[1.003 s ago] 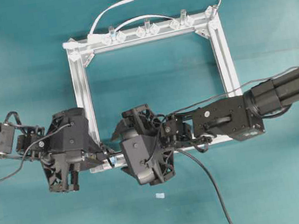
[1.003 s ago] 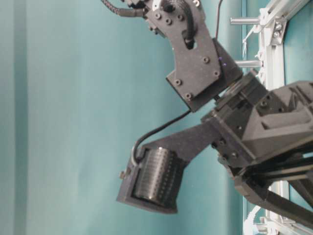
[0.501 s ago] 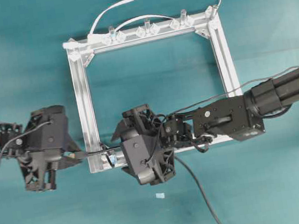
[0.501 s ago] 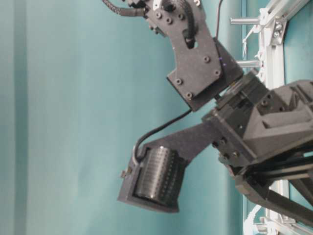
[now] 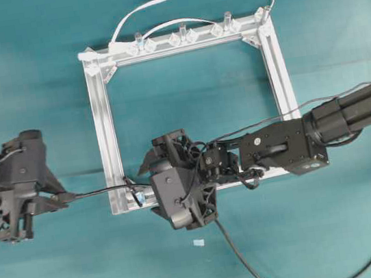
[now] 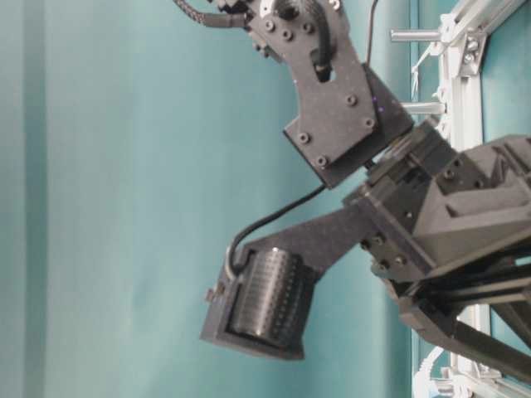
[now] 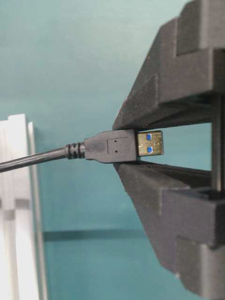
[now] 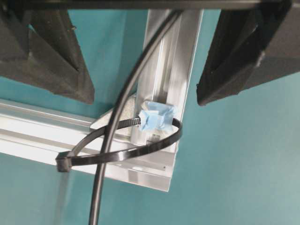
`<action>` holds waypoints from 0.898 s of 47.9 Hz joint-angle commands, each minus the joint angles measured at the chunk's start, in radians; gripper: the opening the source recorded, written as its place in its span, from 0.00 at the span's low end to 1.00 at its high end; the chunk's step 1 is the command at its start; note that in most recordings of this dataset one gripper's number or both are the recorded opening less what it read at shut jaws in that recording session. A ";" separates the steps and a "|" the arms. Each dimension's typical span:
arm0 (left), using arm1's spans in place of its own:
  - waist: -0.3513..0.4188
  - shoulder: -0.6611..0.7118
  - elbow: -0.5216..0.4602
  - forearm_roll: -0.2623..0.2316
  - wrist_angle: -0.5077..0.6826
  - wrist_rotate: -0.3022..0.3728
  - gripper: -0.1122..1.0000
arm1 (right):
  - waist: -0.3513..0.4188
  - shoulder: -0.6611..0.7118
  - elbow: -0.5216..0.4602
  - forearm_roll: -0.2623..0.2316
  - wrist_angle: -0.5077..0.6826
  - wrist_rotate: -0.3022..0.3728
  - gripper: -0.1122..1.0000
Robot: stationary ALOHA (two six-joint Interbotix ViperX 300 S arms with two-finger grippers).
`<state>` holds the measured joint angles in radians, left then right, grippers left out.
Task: Insert the wire through the string loop located on the left side.
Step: 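Pull the plug leftward through the loop with the left gripper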
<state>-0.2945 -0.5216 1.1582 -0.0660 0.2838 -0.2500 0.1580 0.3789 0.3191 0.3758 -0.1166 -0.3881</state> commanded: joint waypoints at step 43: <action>-0.012 -0.021 0.008 0.002 0.005 -0.021 0.30 | -0.002 -0.021 -0.008 -0.003 -0.008 0.002 0.95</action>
<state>-0.3022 -0.5430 1.1781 -0.0660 0.2899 -0.2608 0.1580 0.3789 0.3206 0.3758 -0.1166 -0.3881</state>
